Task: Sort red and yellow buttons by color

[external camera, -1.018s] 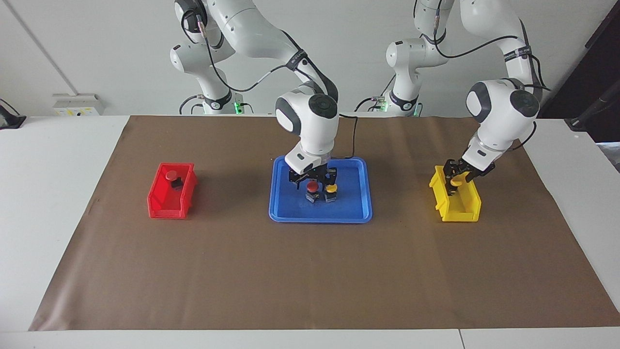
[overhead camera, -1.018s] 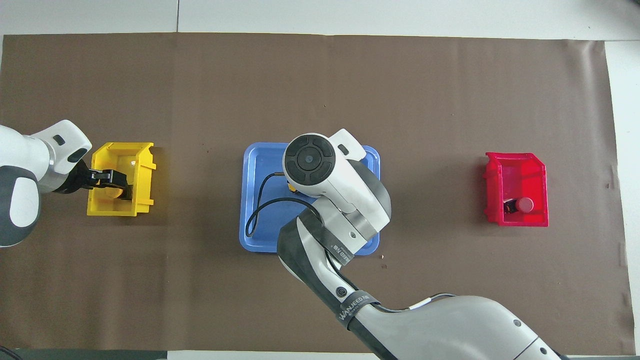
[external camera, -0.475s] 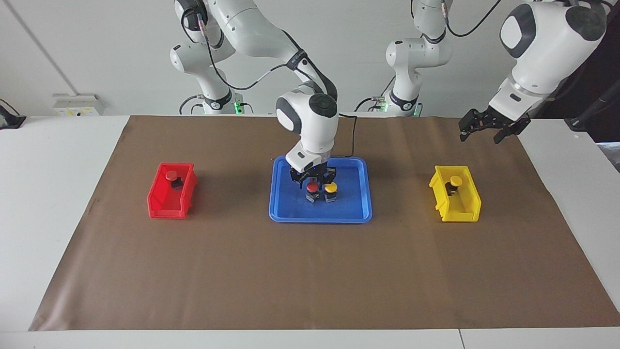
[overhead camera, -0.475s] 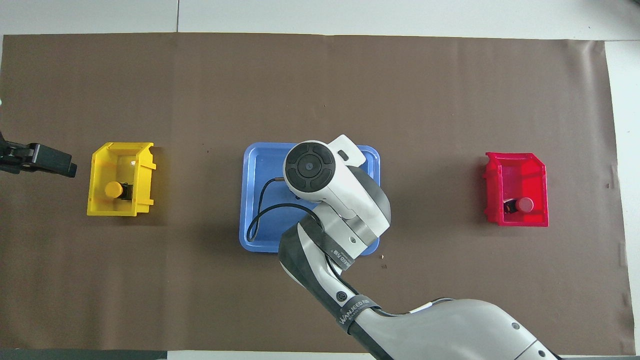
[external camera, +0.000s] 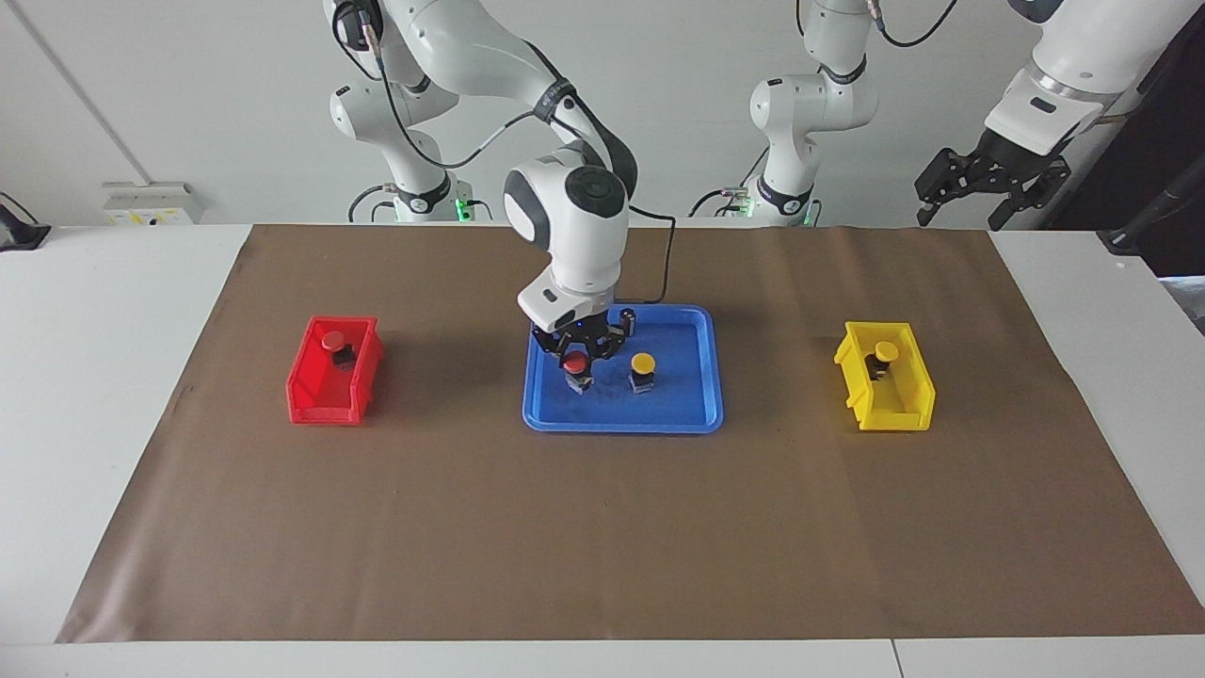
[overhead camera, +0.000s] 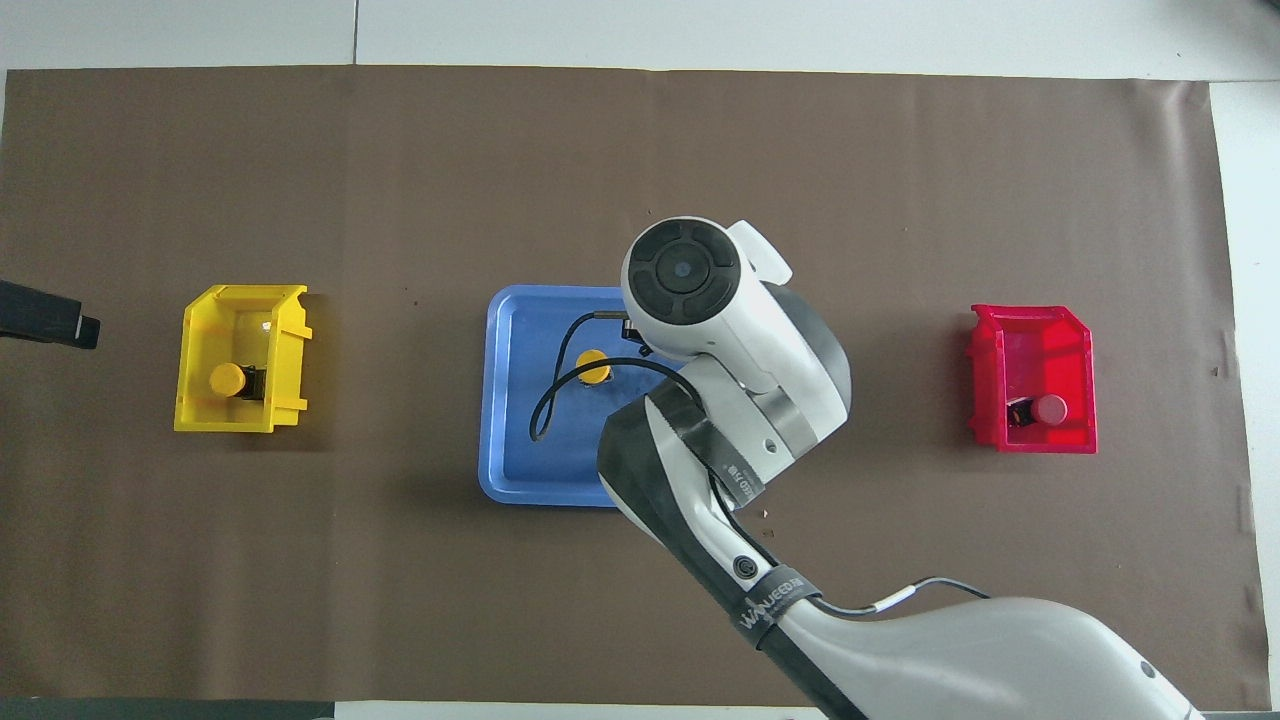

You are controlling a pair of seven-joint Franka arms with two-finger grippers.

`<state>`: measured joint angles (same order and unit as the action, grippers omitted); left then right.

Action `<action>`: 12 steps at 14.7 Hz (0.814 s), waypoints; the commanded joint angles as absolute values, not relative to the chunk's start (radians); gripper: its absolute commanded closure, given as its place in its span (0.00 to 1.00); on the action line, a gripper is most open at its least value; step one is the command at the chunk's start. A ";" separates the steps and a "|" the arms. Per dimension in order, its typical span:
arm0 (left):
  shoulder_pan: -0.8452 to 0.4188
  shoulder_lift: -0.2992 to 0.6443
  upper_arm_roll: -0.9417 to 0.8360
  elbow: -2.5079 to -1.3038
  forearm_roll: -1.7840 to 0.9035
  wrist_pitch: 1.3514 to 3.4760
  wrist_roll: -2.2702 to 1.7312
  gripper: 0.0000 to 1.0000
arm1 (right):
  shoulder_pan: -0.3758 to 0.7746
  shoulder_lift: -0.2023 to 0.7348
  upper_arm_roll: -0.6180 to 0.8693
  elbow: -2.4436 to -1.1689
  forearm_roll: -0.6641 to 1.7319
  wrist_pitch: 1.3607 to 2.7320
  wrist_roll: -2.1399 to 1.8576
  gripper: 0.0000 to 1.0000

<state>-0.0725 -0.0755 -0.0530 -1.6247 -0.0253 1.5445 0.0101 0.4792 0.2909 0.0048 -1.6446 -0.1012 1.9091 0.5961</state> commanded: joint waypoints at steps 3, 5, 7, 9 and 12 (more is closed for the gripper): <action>-0.335 -0.080 -0.066 -1.939 -0.017 1.916 -0.368 0.00 | 0.154 0.030 0.021 -1.804 -0.084 1.793 0.128 0.80; -0.440 0.004 -0.066 -1.925 -0.017 1.991 -0.524 0.00 | 0.025 0.009 0.021 -1.847 -0.066 1.790 -0.048 0.80; -0.540 0.087 -0.064 -1.914 -0.012 2.093 -0.685 0.00 | -0.081 -0.026 0.021 -1.940 -0.057 1.865 -0.177 0.80; -0.601 0.159 -0.063 -1.891 -0.011 2.147 -0.780 0.00 | -0.133 -0.061 0.021 -2.049 -0.049 1.987 -0.231 0.80; -0.637 0.225 -0.063 -1.887 0.023 2.204 -0.831 0.00 | -0.156 -0.083 0.020 -2.161 -0.021 2.121 -0.250 0.80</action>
<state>-0.6188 0.1852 -0.0816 -1.9156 -0.0183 2.1846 -0.7948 -0.1388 -0.0247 0.0027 -2.0624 -0.0441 2.0501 -0.2315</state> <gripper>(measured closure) 0.000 0.595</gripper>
